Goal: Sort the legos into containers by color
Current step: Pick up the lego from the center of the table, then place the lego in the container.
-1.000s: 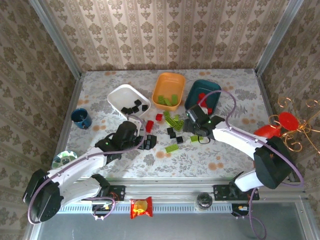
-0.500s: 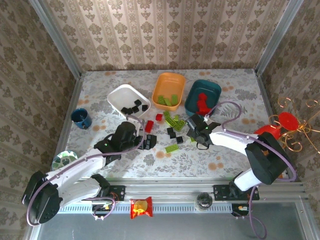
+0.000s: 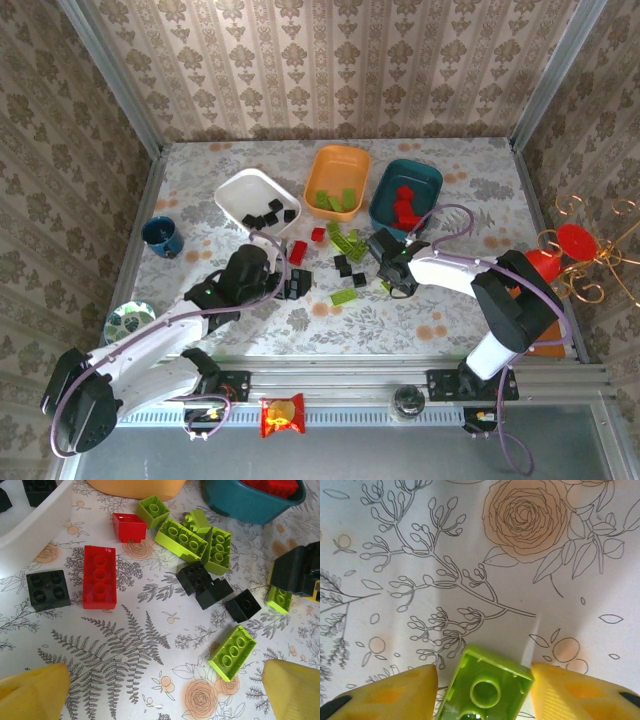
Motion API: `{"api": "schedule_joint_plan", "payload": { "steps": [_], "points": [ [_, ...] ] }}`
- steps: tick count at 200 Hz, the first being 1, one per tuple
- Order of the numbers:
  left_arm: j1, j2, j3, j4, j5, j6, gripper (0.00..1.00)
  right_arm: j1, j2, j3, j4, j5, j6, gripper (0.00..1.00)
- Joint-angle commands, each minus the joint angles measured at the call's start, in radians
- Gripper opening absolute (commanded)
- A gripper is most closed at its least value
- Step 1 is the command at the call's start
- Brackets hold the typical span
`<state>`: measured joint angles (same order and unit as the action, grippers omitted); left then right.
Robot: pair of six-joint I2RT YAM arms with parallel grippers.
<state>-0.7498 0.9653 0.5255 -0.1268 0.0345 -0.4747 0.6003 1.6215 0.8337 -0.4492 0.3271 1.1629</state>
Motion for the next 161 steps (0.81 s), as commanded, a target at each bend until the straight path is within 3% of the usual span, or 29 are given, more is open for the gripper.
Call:
{"api": "schedule_joint_plan", "payload": {
  "steps": [1,34,70,97,115,161],
  "points": [
    [0.01,-0.013,-0.015,0.008,0.021,0.016,1.0,0.007,0.02,-0.001,-0.007,-0.054,-0.027,0.43],
    [0.012,-0.011,-0.013,0.004,0.027,0.021,1.0,0.007,-0.034,0.001,0.01,-0.082,-0.154,0.36],
    [0.014,-0.01,-0.012,-0.001,0.034,0.028,1.0,0.009,-0.181,-0.006,0.06,-0.141,-0.323,0.34],
    [0.015,-0.004,-0.004,-0.009,0.033,0.033,1.0,0.01,-0.259,0.096,0.062,-0.182,-0.45,0.34],
    [0.015,0.006,0.001,-0.008,0.035,0.029,1.0,0.011,-0.238,0.205,0.078,-0.19,-0.526,0.34],
    [0.013,0.041,0.019,-0.034,0.045,0.016,1.0,-0.022,0.05,0.523,0.165,-0.154,-0.602,0.34]
  ]
}}
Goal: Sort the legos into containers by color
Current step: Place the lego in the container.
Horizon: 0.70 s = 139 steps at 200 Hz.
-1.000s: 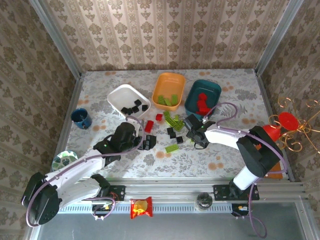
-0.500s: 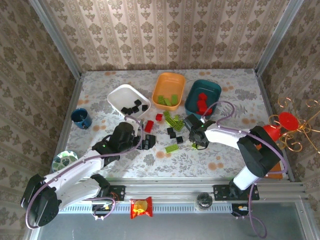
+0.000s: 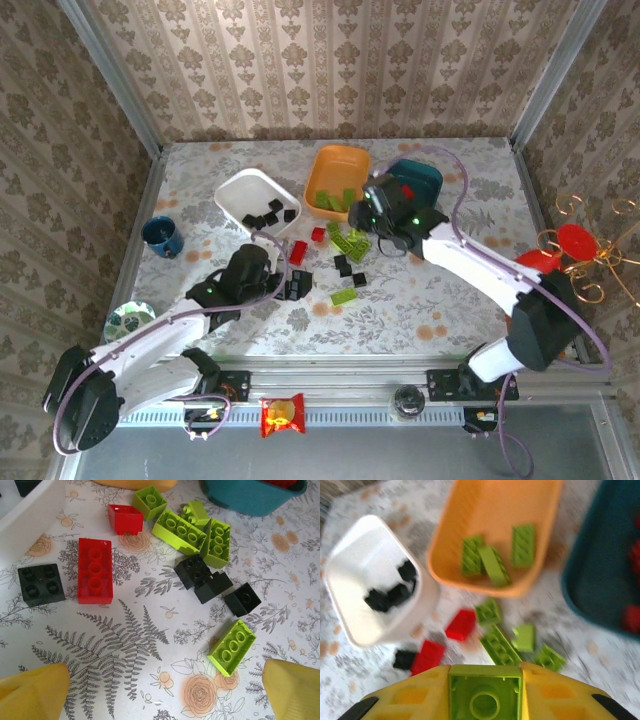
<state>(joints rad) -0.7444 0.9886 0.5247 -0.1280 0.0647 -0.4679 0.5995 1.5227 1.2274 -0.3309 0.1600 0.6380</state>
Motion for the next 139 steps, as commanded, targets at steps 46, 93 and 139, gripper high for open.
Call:
{"api": "schedule_joint_plan", "payload": {
  "steps": [46,93,139],
  "points": [
    [0.005,0.03,0.085,-0.152,-0.061,-0.01,0.99,-0.067,0.483,0.481,-0.017,0.09,-0.103,0.34],
    [0.006,-0.122,0.181,-0.255,-0.267,0.023,1.0,-0.089,0.664,0.666,-0.097,0.095,-0.101,0.37],
    [0.006,-0.191,0.208,-0.288,-0.286,0.065,1.0,-0.099,0.702,0.744,-0.159,0.069,-0.115,0.68]
  ]
}}
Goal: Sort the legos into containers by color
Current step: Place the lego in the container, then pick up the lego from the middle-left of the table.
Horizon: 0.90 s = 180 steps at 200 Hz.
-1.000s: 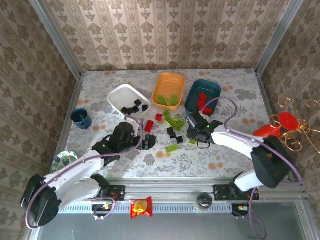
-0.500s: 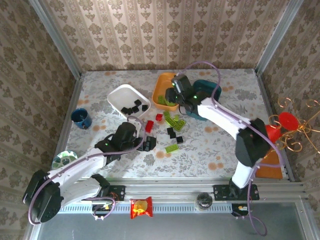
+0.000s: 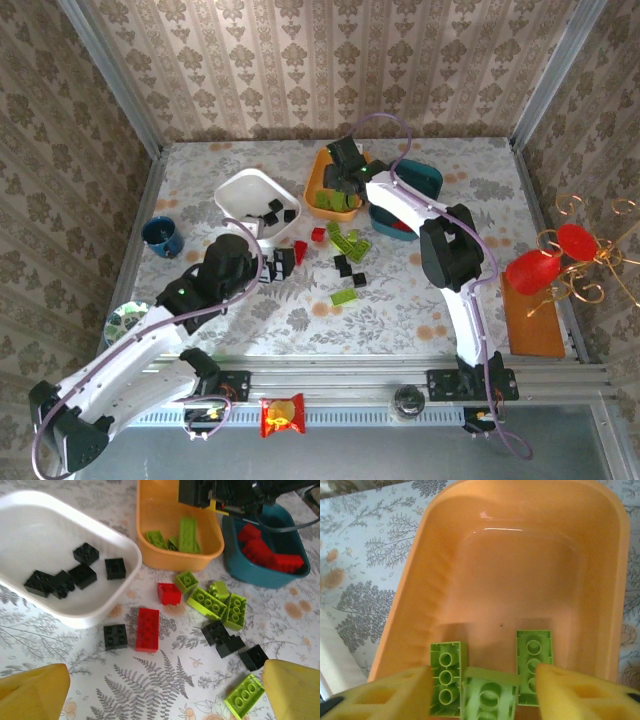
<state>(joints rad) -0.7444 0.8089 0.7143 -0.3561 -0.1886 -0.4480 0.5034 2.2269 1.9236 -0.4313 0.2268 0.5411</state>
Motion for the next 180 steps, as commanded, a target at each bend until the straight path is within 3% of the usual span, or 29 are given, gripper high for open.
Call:
{"api": "schedule_joint_plan", "payload": {
  "steps": [1,45,126,180],
  "points": [
    [0.006,-0.011,0.018,-0.06,-0.03,0.047,1.0,-0.003,-0.003,0.048,-0.058,0.003,-0.018,0.68],
    [-0.014,0.078,0.049,-0.048,0.103,0.076,1.0,-0.003,-0.162,-0.058,-0.019,0.001,-0.038,0.73],
    [-0.205,0.483,0.116,-0.002,0.3,0.17,0.93,-0.003,-0.651,-0.726,0.169,0.005,0.042,0.73],
    [-0.313,0.752,0.218,0.015,0.263,0.246,0.82,-0.013,-0.8,-0.894,0.184,0.038,0.076,0.74]
  ]
}}
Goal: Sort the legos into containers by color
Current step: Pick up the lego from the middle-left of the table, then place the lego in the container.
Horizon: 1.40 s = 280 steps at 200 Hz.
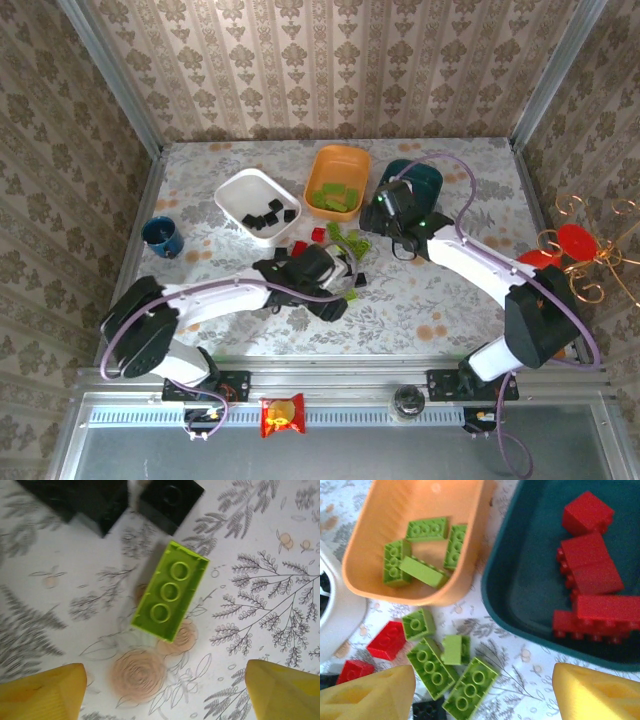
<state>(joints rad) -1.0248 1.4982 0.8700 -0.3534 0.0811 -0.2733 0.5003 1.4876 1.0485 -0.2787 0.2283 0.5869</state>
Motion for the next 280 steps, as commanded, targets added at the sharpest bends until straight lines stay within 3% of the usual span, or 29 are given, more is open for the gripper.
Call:
{"api": "schedule_joint_plan", "payload": {
  "steps": [1,71,117,138,183,225,280],
  "points": [
    [-0.034,0.067,0.065,0.012,-0.011,0.072,0.82,-0.011,-0.062,-0.02,0.031,0.038,0.03,0.74],
    [-0.055,0.257,0.171,0.012,-0.111,0.134,0.73,-0.023,-0.091,-0.057,0.027,0.047,0.031,0.74],
    [-0.054,0.31,0.17,0.029,-0.103,0.126,0.66,-0.036,-0.157,-0.092,0.027,0.057,0.027,0.74],
    [-0.054,0.32,0.163,0.037,-0.099,0.119,0.58,-0.044,-0.169,-0.099,0.024,0.058,0.026,0.75],
    [-0.054,0.249,0.121,0.051,-0.097,0.095,0.42,-0.051,-0.185,-0.105,0.019,0.063,0.026,0.75],
    [-0.042,0.119,0.075,0.07,-0.057,0.047,0.37,-0.058,-0.199,-0.128,0.022,0.066,0.042,0.75],
    [0.148,-0.031,0.144,0.163,-0.021,-0.015,0.35,-0.059,-0.24,-0.18,0.037,0.057,0.07,0.75]
  ]
}}
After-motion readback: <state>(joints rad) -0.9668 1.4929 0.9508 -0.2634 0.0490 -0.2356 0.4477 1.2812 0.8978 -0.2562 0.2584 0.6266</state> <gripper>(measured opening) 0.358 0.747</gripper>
